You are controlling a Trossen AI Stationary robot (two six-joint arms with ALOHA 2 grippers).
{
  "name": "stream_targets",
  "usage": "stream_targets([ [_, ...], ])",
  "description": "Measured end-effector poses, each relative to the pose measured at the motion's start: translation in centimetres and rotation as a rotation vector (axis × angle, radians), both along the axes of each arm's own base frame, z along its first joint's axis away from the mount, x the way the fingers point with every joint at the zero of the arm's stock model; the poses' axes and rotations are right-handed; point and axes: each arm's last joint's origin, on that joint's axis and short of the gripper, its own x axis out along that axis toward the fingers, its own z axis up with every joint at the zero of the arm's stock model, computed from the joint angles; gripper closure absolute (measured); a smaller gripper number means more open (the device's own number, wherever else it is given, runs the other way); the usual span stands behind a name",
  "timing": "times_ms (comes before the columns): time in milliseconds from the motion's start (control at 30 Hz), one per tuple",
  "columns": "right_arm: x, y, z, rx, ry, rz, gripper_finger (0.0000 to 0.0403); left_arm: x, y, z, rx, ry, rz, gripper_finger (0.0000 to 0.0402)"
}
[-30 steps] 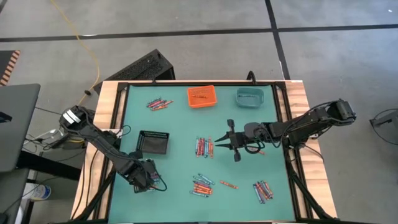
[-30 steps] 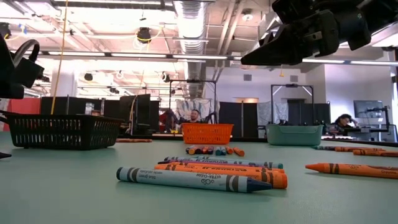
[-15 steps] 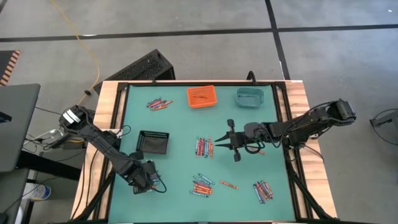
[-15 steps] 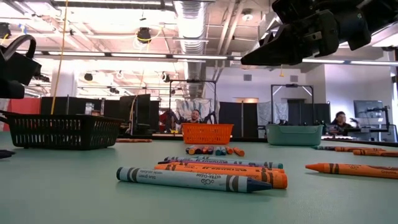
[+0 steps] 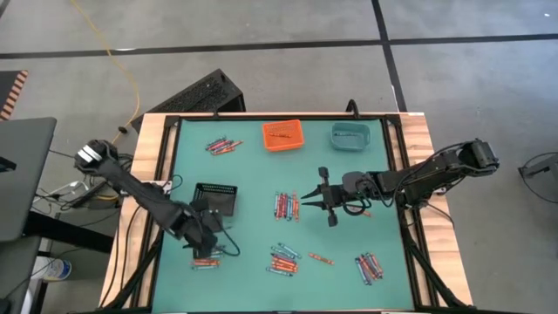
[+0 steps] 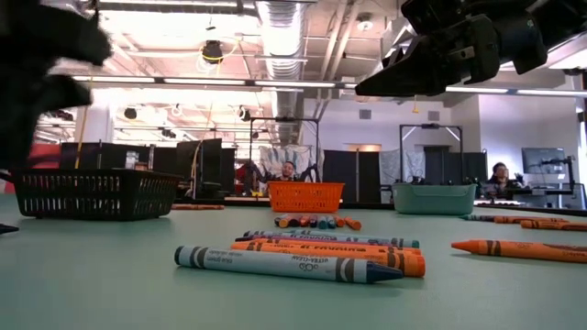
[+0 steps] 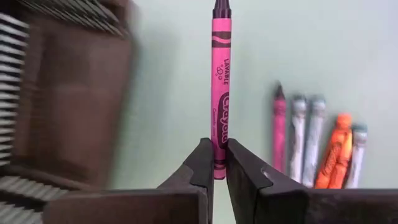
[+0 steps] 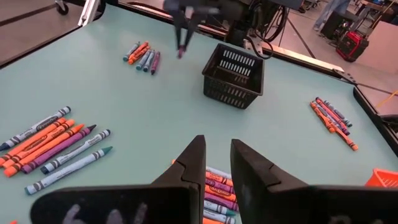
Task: Sort crayons
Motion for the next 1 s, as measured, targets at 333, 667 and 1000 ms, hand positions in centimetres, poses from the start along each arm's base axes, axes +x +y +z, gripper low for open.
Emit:
stream_targets([
  [333, 0.0, 0.0, 0.0, 0.0, 0.0, 0.0, 0.0329, -0.7, 5.0, 2.5, 0.173, 0.063, -0.096, 0.0388],
  [667, 0.0, 0.0, -0.1, 0.0, 0.007, 0.001, 0.0329, 0.3, 8.1, 2.0, 0.216, 0.134, -0.135, 0.0379],
  [1000, -0.1, 0.0, -0.2, -0.001, 0.019, 0.002, 0.0329, 0.4, 8.6, 1.9, 0.235, 0.138, -0.111, 0.0351],
])
